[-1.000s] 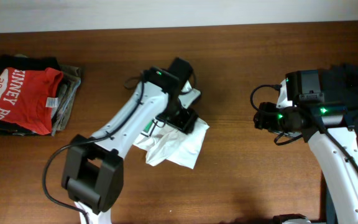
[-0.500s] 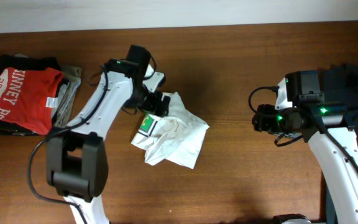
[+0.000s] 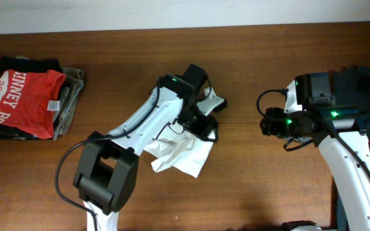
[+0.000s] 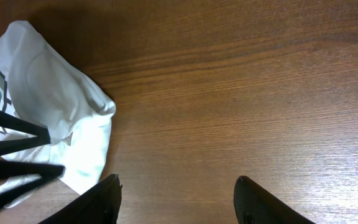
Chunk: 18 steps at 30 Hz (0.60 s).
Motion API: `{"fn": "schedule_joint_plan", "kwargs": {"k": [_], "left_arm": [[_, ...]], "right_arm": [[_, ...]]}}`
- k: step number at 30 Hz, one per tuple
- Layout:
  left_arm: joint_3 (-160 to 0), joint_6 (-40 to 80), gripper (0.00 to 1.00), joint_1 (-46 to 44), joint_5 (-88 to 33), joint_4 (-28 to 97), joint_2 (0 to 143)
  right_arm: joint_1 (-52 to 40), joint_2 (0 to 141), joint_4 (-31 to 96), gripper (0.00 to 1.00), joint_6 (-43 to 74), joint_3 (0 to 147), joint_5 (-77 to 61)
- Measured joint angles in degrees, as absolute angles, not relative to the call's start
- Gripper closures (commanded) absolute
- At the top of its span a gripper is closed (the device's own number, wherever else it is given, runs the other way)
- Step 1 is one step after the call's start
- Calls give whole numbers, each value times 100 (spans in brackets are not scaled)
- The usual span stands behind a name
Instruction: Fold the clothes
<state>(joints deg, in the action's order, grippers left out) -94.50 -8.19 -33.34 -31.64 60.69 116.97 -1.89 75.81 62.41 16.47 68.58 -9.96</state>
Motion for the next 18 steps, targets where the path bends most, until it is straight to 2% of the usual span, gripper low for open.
{"fn": "schedule_joint_plan", "kwargs": {"k": [3, 4, 5, 8, 9, 13, 18], "left_arm": [[-10134, -810, 41, -3404, -2823, 6707, 11734], [-10569, -803, 50, -3395, -2519, 7039, 11736], [-10991, -808, 72, -3395, -2045, 7338, 11725], [-11107, -792, 97, -3389, -1057, 7166, 11727], [-10978, -799, 100, -3378, -902, 6921, 11767], [-10728, -792, 100, -3378, -915, 6707, 12604], [-10650, -792, 98, -3514, -2628, 6353, 12794]], "right_arm": [[-189, 7579, 6239, 38, 1645, 6862, -1004], [-189, 7579, 6228, 37, 1625, 6864, -1041], [-189, 7579, 6230, 37, 1608, 6864, -1066], [-189, 7581, 6226, 37, 1586, 6864, -1087], [-189, 7579, 6230, 38, 1581, 6864, -1103], [-189, 7579, 6235, 37, 1579, 6864, -1103], [-189, 7579, 6243, 36, 1581, 6864, -1103]]}}
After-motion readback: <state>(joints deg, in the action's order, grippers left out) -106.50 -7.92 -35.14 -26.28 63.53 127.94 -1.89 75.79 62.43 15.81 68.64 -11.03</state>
